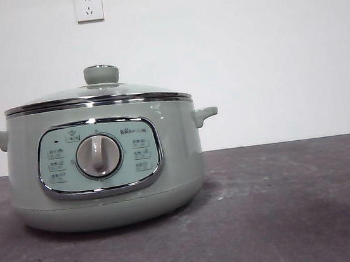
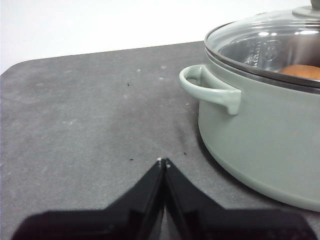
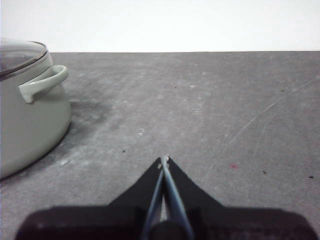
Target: Pick up the potato,open the lid,put the potato in the pot,close the lid
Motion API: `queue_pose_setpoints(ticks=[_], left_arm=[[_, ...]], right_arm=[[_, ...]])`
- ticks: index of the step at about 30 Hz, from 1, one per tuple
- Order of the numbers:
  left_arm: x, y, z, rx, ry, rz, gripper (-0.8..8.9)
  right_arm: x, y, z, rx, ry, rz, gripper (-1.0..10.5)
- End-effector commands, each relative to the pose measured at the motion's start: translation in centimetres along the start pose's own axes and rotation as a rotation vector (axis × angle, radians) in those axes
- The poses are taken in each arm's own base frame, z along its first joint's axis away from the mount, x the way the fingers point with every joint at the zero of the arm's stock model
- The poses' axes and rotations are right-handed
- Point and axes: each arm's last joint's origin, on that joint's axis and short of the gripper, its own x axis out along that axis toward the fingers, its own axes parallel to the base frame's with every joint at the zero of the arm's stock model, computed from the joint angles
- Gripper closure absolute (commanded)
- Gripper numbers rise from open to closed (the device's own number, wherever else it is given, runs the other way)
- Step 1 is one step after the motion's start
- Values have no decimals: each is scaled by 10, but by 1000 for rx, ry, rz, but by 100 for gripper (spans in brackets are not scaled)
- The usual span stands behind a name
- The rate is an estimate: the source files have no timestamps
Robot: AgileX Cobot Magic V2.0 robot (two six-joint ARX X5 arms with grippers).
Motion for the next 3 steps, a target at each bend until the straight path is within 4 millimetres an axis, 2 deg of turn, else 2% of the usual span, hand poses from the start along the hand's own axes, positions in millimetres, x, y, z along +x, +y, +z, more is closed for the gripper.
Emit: queue_pose_setpoints(ticks=[1,3], left_arm=[[1,0,-4,-7,9,3,816],[1,0,-4,-7,9,3,816]], right_arm=[[1,0,-4,12,18,-1,946],[1,0,-4,12,18,-1,946]])
